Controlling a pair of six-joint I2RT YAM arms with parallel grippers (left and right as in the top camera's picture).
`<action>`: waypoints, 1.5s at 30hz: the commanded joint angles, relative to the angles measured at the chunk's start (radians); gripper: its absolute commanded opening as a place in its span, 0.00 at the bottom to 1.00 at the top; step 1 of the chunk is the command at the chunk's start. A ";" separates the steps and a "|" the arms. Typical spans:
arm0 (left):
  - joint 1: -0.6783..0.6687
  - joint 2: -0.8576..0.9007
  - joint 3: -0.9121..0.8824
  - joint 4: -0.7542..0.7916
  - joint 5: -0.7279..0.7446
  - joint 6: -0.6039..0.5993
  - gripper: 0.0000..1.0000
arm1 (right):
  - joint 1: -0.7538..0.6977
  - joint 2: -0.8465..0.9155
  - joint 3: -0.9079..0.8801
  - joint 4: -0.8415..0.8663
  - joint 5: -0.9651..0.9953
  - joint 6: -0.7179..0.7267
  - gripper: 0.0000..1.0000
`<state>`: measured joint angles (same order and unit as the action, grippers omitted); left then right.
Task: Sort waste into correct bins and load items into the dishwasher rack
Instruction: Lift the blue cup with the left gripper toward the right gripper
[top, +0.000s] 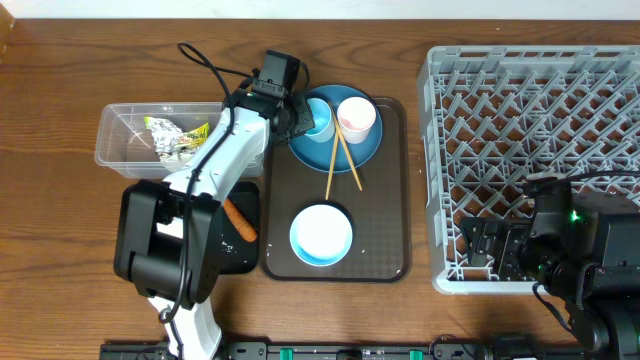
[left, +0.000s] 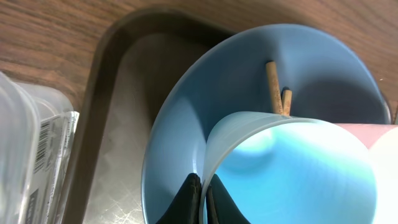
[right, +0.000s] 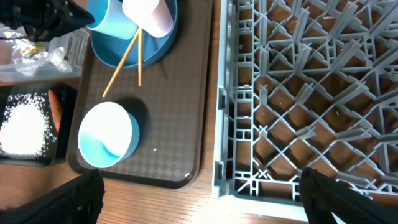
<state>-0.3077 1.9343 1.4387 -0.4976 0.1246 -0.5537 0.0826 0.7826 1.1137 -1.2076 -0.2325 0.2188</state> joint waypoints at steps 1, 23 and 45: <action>0.020 -0.112 0.019 -0.013 -0.009 -0.002 0.06 | -0.018 -0.003 0.016 0.000 -0.004 -0.018 0.99; 0.195 -0.509 0.019 -0.172 1.175 -0.002 0.06 | -0.018 0.016 0.016 0.323 -0.704 -0.229 0.99; 0.099 -0.510 0.018 -0.156 1.355 -0.002 0.06 | -0.016 0.278 0.016 0.772 -1.182 -0.148 0.96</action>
<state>-0.1955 1.4300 1.4387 -0.6548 1.4860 -0.5541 0.0826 1.0561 1.1164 -0.4667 -1.3411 0.0208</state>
